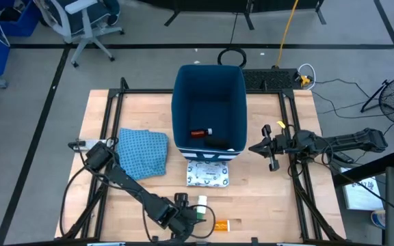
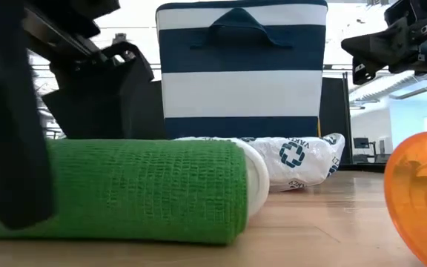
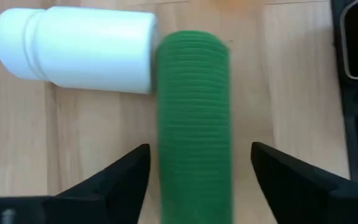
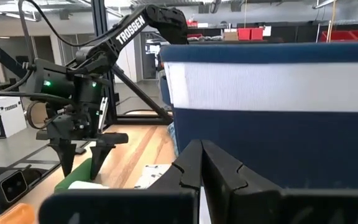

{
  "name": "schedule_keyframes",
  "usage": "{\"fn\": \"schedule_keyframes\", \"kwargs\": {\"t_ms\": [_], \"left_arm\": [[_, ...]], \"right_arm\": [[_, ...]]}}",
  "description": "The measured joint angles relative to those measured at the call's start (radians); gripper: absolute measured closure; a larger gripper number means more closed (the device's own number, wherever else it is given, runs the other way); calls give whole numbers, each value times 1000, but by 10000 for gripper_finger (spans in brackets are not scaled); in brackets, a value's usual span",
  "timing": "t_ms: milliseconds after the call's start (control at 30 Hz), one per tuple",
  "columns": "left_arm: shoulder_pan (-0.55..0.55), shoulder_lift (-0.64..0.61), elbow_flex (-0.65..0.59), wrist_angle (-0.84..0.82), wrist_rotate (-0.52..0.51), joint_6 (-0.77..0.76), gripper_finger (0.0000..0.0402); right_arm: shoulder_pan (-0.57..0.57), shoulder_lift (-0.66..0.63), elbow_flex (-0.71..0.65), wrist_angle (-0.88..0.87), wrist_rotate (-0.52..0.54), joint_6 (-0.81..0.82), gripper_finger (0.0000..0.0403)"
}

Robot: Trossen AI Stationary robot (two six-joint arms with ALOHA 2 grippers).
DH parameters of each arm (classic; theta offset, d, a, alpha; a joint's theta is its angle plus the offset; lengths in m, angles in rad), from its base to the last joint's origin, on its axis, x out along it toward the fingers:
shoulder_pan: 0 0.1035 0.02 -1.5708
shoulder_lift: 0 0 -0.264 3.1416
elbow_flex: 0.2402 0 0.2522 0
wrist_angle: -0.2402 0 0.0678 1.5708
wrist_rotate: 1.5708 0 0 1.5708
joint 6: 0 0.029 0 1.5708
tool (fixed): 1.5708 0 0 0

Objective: Pick & place medical supplies in basket/bin
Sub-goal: Put the green bandage into the blue bin

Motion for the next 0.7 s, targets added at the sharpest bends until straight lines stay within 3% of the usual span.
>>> {"fn": "schedule_keyframes", "kwargs": {"t_ms": [400,567,700], "left_arm": [[20,-19,0,-21,79,207,339],[15,-124,-2,-96,53,270,347],[5,-259,-2,-183,-42,323,313]], "right_arm": [[0,48,0,21,-1,35,403],[0,57,0,44,-3,48,403],[0,57,0,49,-4,45,403]]}}
